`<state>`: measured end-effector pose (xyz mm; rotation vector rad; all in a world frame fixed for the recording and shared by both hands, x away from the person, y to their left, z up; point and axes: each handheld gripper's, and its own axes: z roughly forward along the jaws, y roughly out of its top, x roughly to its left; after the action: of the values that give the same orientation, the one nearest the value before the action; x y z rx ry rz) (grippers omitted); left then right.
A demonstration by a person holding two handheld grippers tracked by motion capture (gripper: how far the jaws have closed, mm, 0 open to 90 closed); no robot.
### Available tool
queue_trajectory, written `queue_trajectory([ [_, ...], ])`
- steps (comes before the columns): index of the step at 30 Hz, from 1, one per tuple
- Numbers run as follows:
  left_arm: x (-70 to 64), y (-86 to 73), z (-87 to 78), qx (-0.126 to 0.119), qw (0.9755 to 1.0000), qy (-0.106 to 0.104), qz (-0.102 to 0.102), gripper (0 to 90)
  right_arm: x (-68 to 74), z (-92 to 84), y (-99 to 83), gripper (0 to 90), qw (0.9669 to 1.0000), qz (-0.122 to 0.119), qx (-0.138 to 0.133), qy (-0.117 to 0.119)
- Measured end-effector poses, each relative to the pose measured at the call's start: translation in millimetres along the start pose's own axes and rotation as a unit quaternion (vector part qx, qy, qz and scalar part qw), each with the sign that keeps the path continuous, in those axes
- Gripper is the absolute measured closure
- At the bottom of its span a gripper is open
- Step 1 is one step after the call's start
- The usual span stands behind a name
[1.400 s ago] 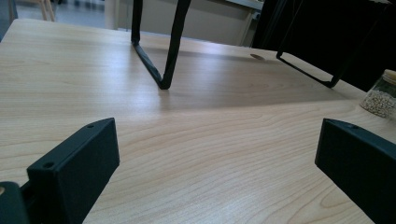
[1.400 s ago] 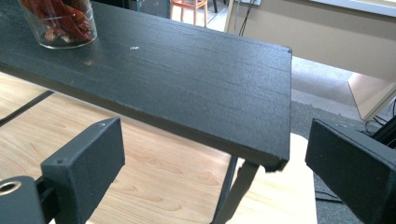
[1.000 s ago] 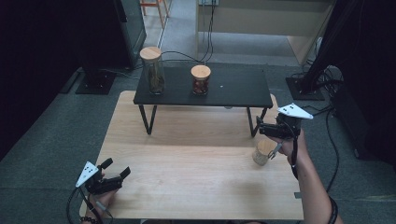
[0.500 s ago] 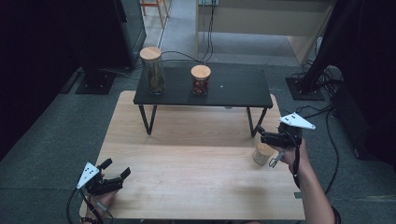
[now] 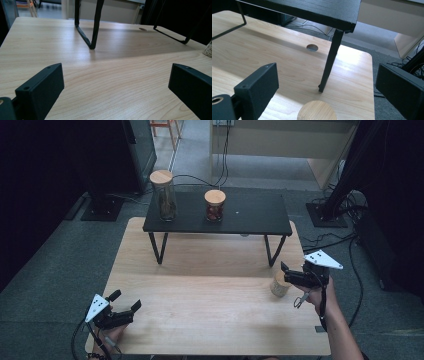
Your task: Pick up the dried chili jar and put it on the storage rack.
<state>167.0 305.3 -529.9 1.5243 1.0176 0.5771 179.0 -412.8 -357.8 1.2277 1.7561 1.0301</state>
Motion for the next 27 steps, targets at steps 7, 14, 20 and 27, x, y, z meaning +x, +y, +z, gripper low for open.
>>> queue_trajectory([
  [7,-2.3,0.9,0.6,0.003,1.0,0.003,0.005,0.2,-3.3,-4.3,-9.5,4.5,1.0,0.004,0.004,-0.002],
  [14,-3.1,2.2,1.7,0.008,0.9999,0.004,0.006,0.2,-3.6,-3.5,-22.2,4.5,0.9999,0.006,0.01,-0.004],
  [20,-3.6,1.9,1.5,0.007,0.9999,0.005,0.007,0.2,-3.0,-1.2,-29.8,4.5,0.9998,0.01,0.015,-0.005],
  [27,-2.9,2.0,1.4,0.007,1.0,0.004,0.006,0.2,-0.4,2.5,-38.2,4.5,0.9997,0.01,0.022,-0.006],
])
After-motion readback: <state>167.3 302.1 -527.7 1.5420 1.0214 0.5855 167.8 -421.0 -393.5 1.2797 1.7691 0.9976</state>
